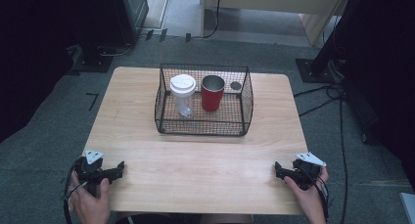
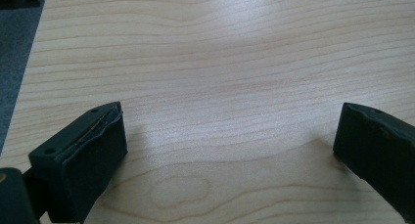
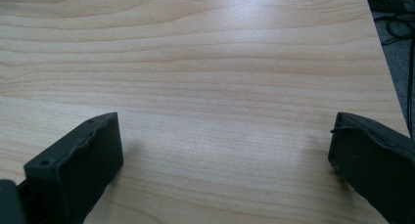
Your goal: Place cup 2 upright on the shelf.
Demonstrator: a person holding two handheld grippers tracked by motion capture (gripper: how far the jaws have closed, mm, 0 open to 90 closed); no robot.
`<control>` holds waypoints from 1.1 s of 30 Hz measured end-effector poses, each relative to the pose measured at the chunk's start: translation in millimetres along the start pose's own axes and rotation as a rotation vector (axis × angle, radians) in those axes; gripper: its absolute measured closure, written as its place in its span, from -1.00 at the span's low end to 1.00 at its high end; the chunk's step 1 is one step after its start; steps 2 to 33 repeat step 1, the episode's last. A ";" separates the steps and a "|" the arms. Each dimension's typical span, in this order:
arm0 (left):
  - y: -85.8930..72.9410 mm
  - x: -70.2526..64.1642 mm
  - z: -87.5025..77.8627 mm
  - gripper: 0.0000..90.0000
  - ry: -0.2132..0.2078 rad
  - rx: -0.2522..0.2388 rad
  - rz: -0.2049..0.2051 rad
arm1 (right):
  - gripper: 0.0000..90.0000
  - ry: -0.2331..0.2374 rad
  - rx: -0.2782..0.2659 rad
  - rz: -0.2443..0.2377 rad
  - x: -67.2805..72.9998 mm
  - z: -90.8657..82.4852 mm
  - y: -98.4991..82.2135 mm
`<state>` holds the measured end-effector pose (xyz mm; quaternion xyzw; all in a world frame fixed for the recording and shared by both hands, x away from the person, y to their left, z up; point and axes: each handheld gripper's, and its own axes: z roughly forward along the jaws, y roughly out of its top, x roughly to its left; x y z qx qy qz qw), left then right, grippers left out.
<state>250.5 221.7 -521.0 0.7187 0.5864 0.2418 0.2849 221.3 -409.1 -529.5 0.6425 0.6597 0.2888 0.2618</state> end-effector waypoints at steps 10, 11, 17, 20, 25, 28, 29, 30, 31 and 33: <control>0.0 0.0 0.0 -1.00 0.000 0.000 0.000 | -1.00 -0.001 0.000 0.001 0.2 0.2 0.2; 0.0 0.0 0.0 -1.00 0.000 0.000 0.000 | -1.00 -0.001 0.000 0.001 0.2 0.2 0.2; 0.0 0.0 0.0 -1.00 0.000 0.000 0.000 | -1.00 -0.001 0.000 0.001 0.2 0.2 0.2; 0.0 0.0 0.0 -1.00 0.000 0.000 0.000 | -1.00 -0.001 0.000 0.001 0.2 0.2 0.2; 0.0 0.0 0.0 -1.00 0.000 0.000 0.000 | -1.00 -0.001 0.000 0.001 0.2 0.2 0.2; 0.0 0.0 0.0 -1.00 0.000 0.000 0.000 | -1.00 -0.001 0.000 0.001 0.2 0.2 0.2; 0.0 0.0 0.0 -1.00 0.000 0.000 0.000 | -1.00 -0.001 0.000 0.001 0.2 0.2 0.2; 0.0 0.0 0.0 -1.00 0.000 0.000 0.000 | -1.00 -0.001 0.000 0.001 0.2 0.2 0.2; 0.0 0.0 0.0 -1.00 0.000 0.000 0.000 | -1.00 -0.001 0.000 0.001 0.2 0.2 0.2; 0.0 0.0 0.0 -1.00 0.000 0.000 0.000 | -1.00 -0.001 0.000 0.001 0.2 0.2 0.2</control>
